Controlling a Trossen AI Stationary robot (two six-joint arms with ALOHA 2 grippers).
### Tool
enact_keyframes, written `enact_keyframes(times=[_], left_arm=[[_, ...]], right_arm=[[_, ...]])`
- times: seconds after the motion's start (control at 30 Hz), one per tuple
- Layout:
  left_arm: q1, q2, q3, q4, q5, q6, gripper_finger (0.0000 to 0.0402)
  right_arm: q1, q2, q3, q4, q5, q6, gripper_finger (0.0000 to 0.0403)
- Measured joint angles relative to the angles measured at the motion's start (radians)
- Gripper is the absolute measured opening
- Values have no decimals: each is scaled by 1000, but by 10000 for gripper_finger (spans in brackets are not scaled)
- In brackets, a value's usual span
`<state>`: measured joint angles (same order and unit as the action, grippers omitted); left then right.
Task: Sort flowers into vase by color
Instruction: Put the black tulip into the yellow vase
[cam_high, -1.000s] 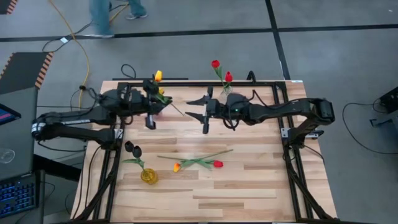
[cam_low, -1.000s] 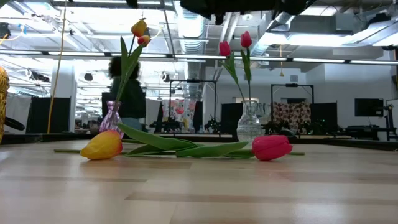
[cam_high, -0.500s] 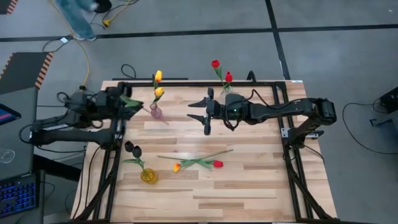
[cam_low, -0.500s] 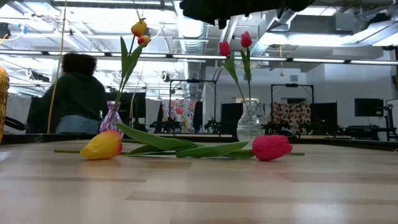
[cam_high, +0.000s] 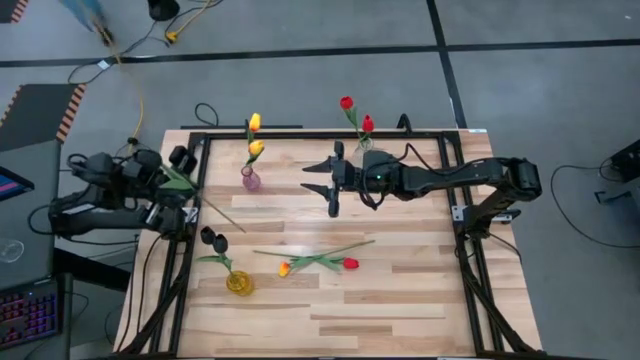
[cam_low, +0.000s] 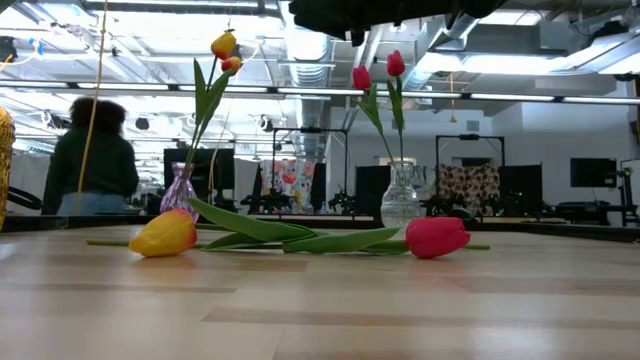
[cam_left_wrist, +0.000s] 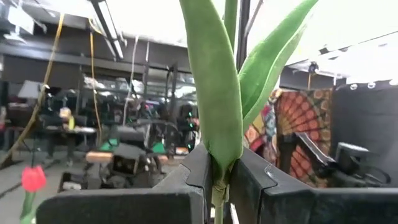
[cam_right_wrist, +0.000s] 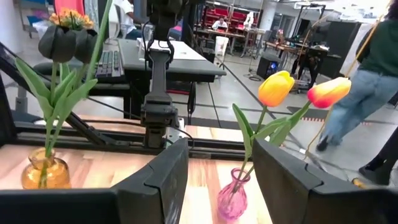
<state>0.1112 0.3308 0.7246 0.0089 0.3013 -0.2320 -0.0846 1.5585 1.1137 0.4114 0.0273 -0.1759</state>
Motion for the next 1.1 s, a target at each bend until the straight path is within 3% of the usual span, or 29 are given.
enact_keyframes(times=[0.4,0.63,1.1], left_arm=[[0,-17,1,-53,8,-43,29],[0,16,154,-337,-75,-17,24],[0,46,355,-669,-110,-84,20]], right_arm=[[0,0,0,0,-1,52,204],[0,0,0,0,-2,52,204],[-1,0,0,0,-2,53,205]])
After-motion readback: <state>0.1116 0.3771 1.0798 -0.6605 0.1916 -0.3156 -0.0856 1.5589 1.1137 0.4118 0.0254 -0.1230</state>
